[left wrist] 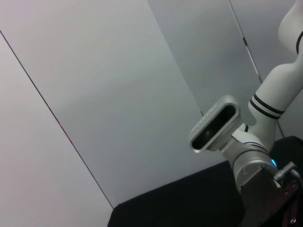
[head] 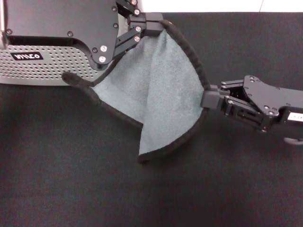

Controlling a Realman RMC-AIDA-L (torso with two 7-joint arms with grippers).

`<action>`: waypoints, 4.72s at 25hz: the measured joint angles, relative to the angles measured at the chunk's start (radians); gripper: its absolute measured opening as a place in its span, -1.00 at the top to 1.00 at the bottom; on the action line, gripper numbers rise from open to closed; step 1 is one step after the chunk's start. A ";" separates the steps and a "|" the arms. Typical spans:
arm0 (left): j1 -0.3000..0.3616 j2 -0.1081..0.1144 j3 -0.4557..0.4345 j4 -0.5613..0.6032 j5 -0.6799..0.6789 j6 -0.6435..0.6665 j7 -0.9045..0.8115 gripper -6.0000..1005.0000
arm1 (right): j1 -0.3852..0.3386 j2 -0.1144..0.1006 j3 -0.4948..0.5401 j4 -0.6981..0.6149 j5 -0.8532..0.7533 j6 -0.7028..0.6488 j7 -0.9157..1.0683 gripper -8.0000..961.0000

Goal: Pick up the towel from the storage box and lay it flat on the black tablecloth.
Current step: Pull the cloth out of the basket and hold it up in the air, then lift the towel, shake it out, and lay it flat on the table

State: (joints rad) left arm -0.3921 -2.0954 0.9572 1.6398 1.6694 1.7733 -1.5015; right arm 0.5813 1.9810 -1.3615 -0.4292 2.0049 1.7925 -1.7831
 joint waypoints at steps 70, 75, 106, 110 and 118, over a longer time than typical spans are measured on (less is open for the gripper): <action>-0.082 0.051 0.004 -1.139 -0.198 -0.063 0.387 0.20 | 0.007 -0.099 0.333 -0.602 0.054 0.000 0.165 0.97; -0.114 0.058 0.004 -1.202 -0.199 0.018 0.322 0.20 | 0.006 -0.102 0.334 -0.601 0.062 0.000 0.164 0.97; -0.148 0.059 0.035 -1.243 -0.181 -0.009 0.239 0.21 | -0.030 -0.096 0.323 -0.621 0.105 0.007 0.148 0.97; -0.162 0.060 0.051 -1.255 -0.174 0.000 0.234 0.21 | -0.036 -0.096 0.323 -0.622 0.114 0.007 0.142 0.97; -0.175 0.048 0.049 -1.259 -0.174 0.057 0.228 0.21 | -0.039 -0.096 0.323 -0.610 0.116 0.007 0.136 0.97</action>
State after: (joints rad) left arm -0.5674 -2.0470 1.0063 0.3804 1.4955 1.8308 -1.2732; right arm 0.5427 1.8852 -1.0385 -1.0390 2.1204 1.7998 -1.6469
